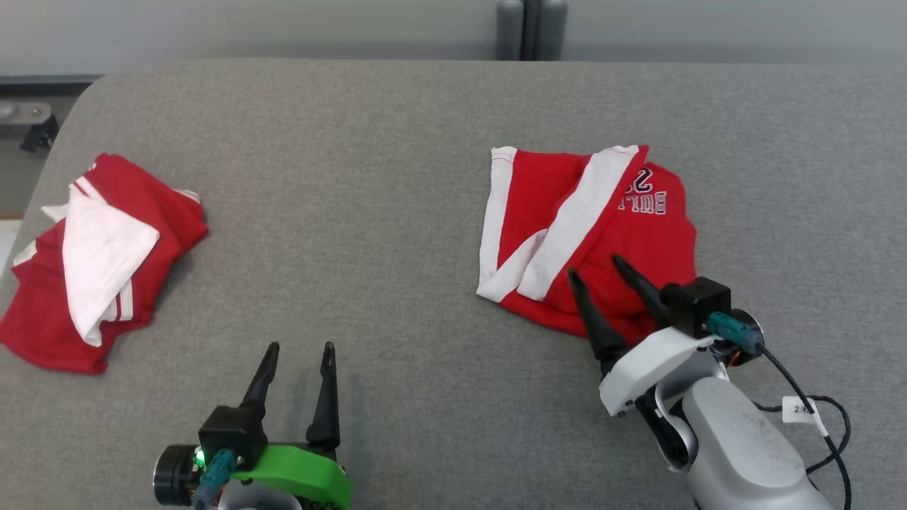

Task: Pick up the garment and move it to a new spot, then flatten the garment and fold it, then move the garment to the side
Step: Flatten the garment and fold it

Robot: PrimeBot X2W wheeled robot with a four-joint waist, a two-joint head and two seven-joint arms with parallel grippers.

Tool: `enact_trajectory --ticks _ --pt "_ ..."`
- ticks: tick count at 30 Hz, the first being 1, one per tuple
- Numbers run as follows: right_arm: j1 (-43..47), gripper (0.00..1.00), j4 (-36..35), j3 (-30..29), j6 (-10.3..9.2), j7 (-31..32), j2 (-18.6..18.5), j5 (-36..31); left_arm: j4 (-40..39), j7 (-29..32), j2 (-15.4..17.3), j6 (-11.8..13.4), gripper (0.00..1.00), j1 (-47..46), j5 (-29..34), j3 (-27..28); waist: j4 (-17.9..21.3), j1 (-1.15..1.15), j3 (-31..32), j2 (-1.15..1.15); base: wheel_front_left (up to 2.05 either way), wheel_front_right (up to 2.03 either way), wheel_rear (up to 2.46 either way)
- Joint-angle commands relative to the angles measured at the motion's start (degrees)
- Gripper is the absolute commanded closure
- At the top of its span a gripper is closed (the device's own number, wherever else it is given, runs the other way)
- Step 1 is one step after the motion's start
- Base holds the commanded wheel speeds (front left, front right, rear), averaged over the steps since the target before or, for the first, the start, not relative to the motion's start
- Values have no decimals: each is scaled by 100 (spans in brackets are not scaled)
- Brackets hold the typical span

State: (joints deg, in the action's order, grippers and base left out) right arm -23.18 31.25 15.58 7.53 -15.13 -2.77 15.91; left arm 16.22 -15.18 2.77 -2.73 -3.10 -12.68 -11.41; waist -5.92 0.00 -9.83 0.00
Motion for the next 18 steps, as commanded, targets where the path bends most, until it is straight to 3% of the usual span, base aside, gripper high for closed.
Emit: enact_trajectory --ticks 1,7,9,10,18 --pt "-165 0 112 18 -8 -3 -28 46 -11 4 25 26 0 -120 -19 -15 -402 0 -379 0 0 0 0" --pt "-567 0 628 -47 -8 -3 -28 387 33 4 23 66 0 -176 -14 -121 -579 0 -514 0 0 0 0" --pt "-658 63 706 -44 -8 -3 -28 452 46 4 23 77 0 -210 -36 -150 -602 0 -532 0 0 0 0" --pt "-727 100 660 -5 -8 -3 -28 423 43 4 23 68 0 -243 -38 -175 -611 0 -538 0 0 0 0" --pt "-1023 100 -358 293 -7 -3 -23 708 98 5 24 43 0 -138 -45 -380 -630 0 -292 0 0 0 0"
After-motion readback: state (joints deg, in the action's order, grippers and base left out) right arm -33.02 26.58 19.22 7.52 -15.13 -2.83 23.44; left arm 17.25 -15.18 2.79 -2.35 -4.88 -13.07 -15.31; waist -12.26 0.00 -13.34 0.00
